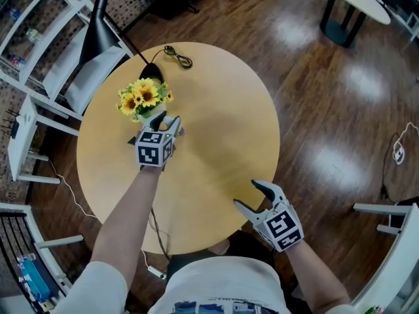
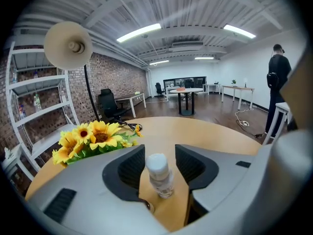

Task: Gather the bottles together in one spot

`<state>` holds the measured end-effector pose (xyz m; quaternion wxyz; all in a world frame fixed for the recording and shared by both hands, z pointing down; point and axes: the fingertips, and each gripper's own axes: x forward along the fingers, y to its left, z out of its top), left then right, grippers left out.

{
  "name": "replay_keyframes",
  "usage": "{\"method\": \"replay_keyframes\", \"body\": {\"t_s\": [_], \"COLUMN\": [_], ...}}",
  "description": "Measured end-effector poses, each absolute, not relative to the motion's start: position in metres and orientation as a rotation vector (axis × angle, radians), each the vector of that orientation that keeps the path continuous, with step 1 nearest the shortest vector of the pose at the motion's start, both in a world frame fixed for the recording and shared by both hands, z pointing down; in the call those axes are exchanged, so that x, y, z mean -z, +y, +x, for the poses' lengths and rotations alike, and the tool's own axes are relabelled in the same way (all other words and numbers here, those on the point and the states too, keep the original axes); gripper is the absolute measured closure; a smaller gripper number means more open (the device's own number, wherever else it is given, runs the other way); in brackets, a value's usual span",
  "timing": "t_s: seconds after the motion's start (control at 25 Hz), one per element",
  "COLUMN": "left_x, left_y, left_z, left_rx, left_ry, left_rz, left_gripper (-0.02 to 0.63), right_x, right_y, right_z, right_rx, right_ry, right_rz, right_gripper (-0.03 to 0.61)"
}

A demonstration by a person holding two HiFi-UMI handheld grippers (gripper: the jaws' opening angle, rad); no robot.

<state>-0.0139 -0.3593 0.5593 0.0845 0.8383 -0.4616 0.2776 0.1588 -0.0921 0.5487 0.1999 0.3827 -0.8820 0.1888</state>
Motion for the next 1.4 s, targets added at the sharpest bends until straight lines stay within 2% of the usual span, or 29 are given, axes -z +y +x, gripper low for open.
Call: {"method": "replay_keyframes", "body": {"t_s": [0.12, 0.4, 0.72, 0.96, 1.4], "left_x": [-0.552, -0.498, -0.425, -0.43, -0.433], "left_y": [-0.356, -0.298, -0.136, -0.016, 0.135], "left_z": [-0.017, -0.024, -0.111, -0.161, -0.209], "left_rx": [-0.821, -0.669, -0.469, -0.427, -0.353], "left_ry": [-1.398, -1.498, -1.586, -1.598, -1.59], "left_rz": [2.51, 2.5, 2.348, 2.226, 2.199], "left_gripper": [0.393, 0.391, 0.39, 0.388, 0.385], "right_x": [-0.548, -0.538, -0.505, -0.489, -0.458], "right_y": [-0.089, -0.083, -0.075, -0.042, 0.066], "right_z": [0.156, 0.164, 0.116, 0.095, 0.042], "right_rx": [-0.517, -0.493, -0.413, -0.408, -0.362], "right_ry": [-2.464, -2.507, -2.563, -2.54, -2.486], "right_rz": [1.058, 1.042, 0.949, 0.98, 1.038], "right_gripper": [0.272, 0.272, 0.272, 0.272, 0.273]}}
